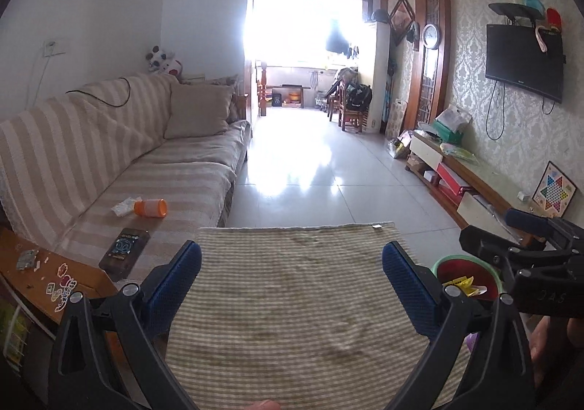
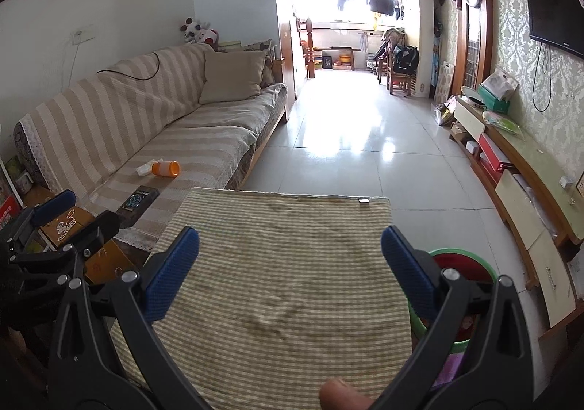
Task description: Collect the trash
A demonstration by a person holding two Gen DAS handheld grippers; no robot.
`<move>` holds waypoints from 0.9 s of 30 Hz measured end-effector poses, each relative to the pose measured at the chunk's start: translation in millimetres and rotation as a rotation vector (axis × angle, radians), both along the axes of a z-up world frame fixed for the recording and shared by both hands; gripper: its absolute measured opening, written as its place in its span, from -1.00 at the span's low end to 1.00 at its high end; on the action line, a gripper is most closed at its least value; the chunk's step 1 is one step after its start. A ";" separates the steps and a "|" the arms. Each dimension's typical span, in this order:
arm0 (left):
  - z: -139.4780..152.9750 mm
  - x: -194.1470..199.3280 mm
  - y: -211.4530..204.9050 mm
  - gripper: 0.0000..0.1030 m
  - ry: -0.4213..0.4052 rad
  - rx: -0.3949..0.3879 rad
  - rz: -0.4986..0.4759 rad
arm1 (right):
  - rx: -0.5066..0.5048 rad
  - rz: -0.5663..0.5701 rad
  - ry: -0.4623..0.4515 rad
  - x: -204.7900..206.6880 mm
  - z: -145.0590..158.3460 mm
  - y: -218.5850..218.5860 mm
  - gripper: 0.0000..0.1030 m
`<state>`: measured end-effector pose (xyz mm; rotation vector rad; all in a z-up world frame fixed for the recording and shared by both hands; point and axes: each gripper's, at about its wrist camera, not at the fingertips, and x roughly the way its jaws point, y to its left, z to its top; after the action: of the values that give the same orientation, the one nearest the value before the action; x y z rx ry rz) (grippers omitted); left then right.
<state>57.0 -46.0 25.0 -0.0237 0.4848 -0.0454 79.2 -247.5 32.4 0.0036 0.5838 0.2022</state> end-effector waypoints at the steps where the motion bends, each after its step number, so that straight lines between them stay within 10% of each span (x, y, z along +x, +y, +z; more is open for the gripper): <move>1: 1.4 -3.8 0.7 0.84 -0.003 0.006 0.004 | -0.007 -0.005 -0.005 -2.6 0.5 3.4 0.91; 27: 21.1 -39.2 -10.5 0.85 -0.021 0.049 0.067 | -0.002 -0.090 -0.115 -46.9 14.5 9.0 0.91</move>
<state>17.8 -56.5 46.1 0.0082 0.4637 0.0316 32.2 -238.5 46.9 0.0161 0.4680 0.1131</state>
